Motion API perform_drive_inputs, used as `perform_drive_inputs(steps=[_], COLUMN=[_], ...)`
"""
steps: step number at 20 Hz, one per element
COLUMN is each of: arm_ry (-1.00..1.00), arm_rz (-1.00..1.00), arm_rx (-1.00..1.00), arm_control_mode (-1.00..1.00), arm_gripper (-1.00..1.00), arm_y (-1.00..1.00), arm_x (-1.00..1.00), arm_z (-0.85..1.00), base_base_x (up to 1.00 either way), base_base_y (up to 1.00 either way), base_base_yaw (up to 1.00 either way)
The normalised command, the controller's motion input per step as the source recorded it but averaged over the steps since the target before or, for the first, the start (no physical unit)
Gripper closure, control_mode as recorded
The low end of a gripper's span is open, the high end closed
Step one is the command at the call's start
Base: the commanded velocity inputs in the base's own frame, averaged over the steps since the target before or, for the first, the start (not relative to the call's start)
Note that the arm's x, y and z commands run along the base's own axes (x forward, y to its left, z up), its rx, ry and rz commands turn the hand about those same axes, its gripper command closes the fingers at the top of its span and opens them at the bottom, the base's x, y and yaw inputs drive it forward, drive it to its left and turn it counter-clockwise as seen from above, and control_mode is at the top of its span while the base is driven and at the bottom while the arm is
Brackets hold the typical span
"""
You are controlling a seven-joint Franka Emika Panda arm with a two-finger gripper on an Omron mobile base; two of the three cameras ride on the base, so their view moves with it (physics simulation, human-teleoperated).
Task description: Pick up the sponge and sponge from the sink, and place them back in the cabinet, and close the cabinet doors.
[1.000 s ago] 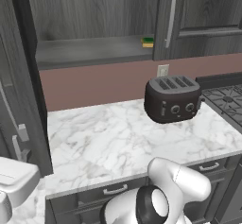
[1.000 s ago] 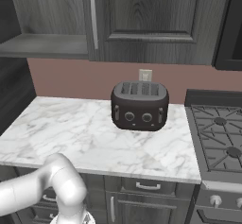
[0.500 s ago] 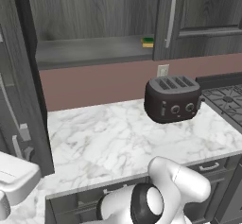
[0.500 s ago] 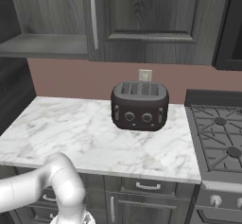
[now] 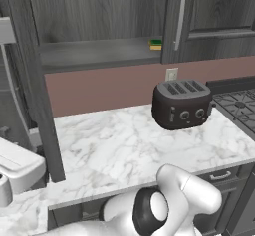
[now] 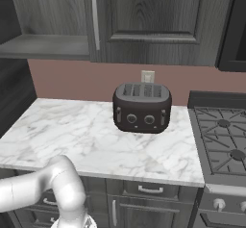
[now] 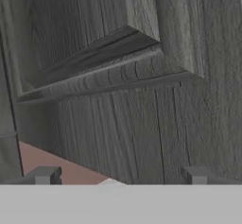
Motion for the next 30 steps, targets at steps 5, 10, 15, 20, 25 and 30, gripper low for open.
perform_drive_inputs(steps=[5, 10, 15, 20, 25, 30], arm_ry=[0.0, -0.02, -0.07, -0.08, -0.07, -0.06], arm_rz=[-0.01, -0.05, -0.1, -0.08, -0.07, -0.07], arm_rx=[0.0, 0.0, 0.0, 0.0, 0.0, 0.0], arm_control_mode=[-1.0, -1.0, -1.0, -1.0, -1.0, -1.0], arm_gripper=[-1.0, -1.0, -1.0, -1.0, -1.0, -1.0], arm_y=[-0.21, -0.29, -0.32, -0.3, -0.29, -0.25], arm_x=[0.37, 0.2, 0.04, 0.01, 0.04, 0.09], arm_z=[0.0, 0.0, -0.01, -0.01, -0.02, -0.04], base_base_x=[0.0, 0.0, 0.0, 0.0, 0.0, 0.0], base_base_y=[0.0, 0.0, 0.0, 0.0, 0.0, 0.0], base_base_yaw=[0.0, 0.0, 0.0, 0.0, 0.0, 0.0])
